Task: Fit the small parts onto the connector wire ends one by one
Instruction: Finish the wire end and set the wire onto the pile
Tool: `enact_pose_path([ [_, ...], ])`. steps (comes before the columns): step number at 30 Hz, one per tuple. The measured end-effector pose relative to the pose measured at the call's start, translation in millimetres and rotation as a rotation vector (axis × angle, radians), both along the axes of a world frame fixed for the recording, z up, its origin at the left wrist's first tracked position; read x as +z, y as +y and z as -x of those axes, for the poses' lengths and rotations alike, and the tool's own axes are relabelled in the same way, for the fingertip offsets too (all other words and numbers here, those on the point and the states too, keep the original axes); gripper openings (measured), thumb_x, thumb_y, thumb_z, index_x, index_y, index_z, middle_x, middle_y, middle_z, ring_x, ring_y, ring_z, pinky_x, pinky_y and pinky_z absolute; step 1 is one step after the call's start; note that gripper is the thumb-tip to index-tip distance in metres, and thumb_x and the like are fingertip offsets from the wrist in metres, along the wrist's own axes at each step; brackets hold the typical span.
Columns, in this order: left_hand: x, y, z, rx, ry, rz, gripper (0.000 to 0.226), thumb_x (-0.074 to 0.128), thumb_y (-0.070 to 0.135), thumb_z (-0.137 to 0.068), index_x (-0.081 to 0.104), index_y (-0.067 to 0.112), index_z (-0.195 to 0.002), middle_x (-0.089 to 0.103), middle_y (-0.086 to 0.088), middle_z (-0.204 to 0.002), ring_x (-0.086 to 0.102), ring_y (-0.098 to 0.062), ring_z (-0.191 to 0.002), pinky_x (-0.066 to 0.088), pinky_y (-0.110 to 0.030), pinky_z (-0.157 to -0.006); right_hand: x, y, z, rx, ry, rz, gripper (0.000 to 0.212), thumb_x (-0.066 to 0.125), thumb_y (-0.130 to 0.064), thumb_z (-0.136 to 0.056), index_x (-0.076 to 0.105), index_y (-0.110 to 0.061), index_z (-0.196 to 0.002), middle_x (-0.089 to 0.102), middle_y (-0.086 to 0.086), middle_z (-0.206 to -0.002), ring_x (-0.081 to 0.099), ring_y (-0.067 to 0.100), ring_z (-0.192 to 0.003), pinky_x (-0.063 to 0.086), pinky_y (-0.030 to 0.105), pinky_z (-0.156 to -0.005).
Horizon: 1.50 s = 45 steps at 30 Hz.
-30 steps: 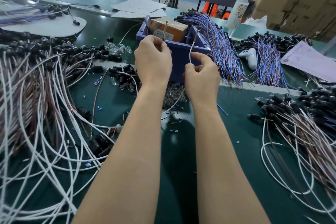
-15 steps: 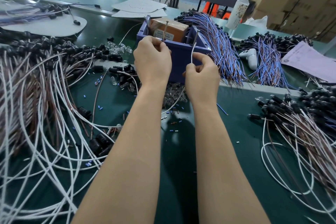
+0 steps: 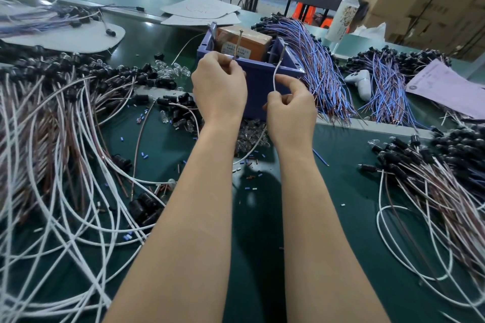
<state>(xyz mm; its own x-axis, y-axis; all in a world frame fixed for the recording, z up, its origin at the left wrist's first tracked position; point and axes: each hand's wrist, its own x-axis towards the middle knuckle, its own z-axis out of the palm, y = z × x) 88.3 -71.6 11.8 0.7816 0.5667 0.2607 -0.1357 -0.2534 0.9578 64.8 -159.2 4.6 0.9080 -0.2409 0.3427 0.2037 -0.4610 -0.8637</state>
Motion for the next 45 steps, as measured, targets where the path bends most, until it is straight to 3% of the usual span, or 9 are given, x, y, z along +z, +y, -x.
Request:
enact_pose_path([
  [10,2,3,1,0.031,0.005,0.078,0.021,0.051,0.013,-0.092,0.052,0.021,-0.073,0.068,0.004,-0.071,0.069,-0.022,-0.077,0.055,-0.038,-0.080,-1,1,-1,-0.002,0.000,-0.015,0.031,0.050,-0.008,-0.089,0.061,-0.016,-0.117,0.066,0.008,-0.076,0.060,0.022,-0.076,0.047,0.032,-0.078],
  [15,2,-1,1,-0.017,-0.005,0.014,0.008,0.052,0.014,-0.093,0.057,0.016,-0.087,0.072,-0.002,-0.081,0.069,-0.023,-0.078,0.055,-0.039,-0.080,-1,1,-1,-0.002,-0.005,-0.003,0.032,0.050,-0.008,-0.089,0.062,-0.016,-0.117,0.066,0.007,-0.076,0.062,0.022,-0.077,0.047,0.030,-0.077],
  [20,2,-1,1,-0.010,-0.006,-0.086,0.010,0.053,0.017,-0.093,0.057,0.018,-0.085,0.072,-0.004,-0.087,0.068,-0.024,-0.079,0.054,-0.038,-0.079,-1,0,0,-0.001,-0.003,0.001,0.032,0.050,-0.009,-0.089,0.061,-0.016,-0.118,0.067,0.008,-0.078,0.063,0.023,-0.080,0.049,0.034,-0.080],
  [38,-1,1,-1,-0.037,-0.008,-0.001,0.009,0.053,0.014,-0.093,0.061,0.011,-0.095,0.072,-0.004,-0.086,0.069,-0.023,-0.081,0.055,-0.040,-0.082,-2,0,1,-0.001,-0.006,0.008,0.026,0.051,-0.010,-0.089,0.061,-0.018,-0.112,0.065,0.004,-0.076,0.063,0.021,-0.079,0.046,0.028,-0.075],
  [42,6,0,4,-0.039,0.050,-0.157,0.010,0.053,0.018,-0.089,0.061,0.014,-0.090,0.072,-0.005,-0.089,0.067,-0.020,-0.088,0.052,-0.032,-0.083,-1,-8,-1,-0.097,0.059,0.017,0.009,0.050,-0.013,-0.088,0.051,-0.017,-0.097,0.057,-0.006,-0.077,0.060,0.022,-0.089,0.043,0.029,-0.076],
  [45,19,-2,15,-0.369,0.223,-0.389,0.007,0.056,0.018,-0.085,0.063,0.017,-0.083,0.072,-0.007,-0.089,0.067,-0.021,-0.086,0.053,-0.033,-0.084,5,-17,-1,-0.229,0.002,0.001,0.016,0.051,-0.011,-0.088,0.053,-0.010,-0.104,0.055,0.000,-0.098,0.052,0.023,-0.101,0.039,0.030,-0.087],
])
